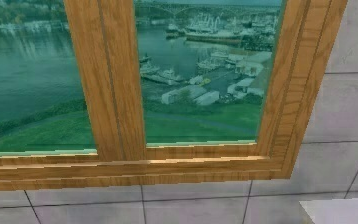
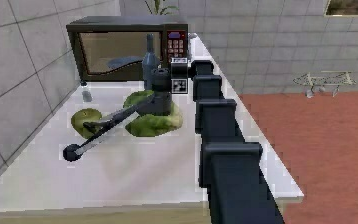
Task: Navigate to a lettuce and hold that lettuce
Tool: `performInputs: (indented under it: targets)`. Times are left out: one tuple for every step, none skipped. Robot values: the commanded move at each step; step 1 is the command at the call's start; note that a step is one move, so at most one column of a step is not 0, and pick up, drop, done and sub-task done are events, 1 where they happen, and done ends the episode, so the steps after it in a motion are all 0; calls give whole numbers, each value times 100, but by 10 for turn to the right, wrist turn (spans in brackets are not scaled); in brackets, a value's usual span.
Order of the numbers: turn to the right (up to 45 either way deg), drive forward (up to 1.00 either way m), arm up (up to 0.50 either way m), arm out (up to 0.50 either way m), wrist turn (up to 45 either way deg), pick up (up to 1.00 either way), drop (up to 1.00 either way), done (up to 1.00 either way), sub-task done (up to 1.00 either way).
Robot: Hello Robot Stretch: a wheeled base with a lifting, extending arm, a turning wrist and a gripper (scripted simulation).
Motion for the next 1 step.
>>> performInputs:
  targets:
    - [0,0,0,0,450,0,0,0,0]
